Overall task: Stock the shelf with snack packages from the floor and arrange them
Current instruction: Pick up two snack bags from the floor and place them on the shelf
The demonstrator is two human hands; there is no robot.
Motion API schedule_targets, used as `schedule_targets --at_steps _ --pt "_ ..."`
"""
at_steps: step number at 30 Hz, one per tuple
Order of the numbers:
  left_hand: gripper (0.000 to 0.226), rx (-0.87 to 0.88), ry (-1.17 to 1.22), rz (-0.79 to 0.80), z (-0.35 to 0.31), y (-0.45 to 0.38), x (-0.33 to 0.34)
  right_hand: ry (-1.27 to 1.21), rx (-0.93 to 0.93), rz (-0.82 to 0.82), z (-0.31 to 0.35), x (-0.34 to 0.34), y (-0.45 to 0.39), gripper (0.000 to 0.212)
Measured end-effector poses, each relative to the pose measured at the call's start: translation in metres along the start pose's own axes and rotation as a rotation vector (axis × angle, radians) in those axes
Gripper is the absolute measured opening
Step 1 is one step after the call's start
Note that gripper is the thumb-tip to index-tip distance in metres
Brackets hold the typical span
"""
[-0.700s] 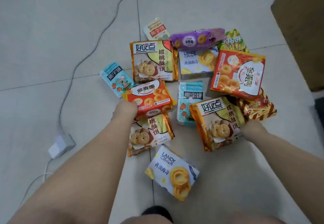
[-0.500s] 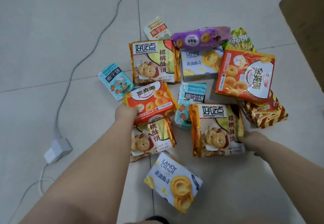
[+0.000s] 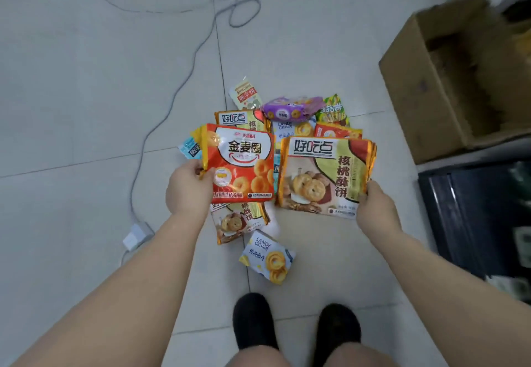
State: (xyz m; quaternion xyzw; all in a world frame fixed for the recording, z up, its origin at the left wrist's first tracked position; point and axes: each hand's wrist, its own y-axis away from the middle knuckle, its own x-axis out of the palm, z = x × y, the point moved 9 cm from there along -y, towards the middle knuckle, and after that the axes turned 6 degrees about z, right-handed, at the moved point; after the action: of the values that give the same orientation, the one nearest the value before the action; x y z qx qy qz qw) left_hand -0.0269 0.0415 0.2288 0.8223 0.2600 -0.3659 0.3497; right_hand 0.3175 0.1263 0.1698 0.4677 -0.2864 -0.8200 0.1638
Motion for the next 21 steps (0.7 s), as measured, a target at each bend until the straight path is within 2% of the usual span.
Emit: schedule_targets --at_steps 3,10,15,21 --pt "0.022 0.083 0.051 -0.045 -0.062 0.042 -0.078 0.047 -0.090 -0.097 0.044 -0.091 0.064 0.008" --pt "0.022 0.340 0.168 -0.132 -0.216 0.151 -0.250 -0.061 -0.205 -0.411 0.118 -0.298 0.233 0.016" --pt "0.020 0.492 0.292 -0.168 -0.303 0.232 -0.351 -0.227 -0.266 -0.672 0.141 -0.398 0.358 0.014" --pt "0.023 0.767 0.441 -0.213 -0.382 0.323 -0.450 -0.440 -0.343 -1.043 0.139 -0.487 0.501 0.014"
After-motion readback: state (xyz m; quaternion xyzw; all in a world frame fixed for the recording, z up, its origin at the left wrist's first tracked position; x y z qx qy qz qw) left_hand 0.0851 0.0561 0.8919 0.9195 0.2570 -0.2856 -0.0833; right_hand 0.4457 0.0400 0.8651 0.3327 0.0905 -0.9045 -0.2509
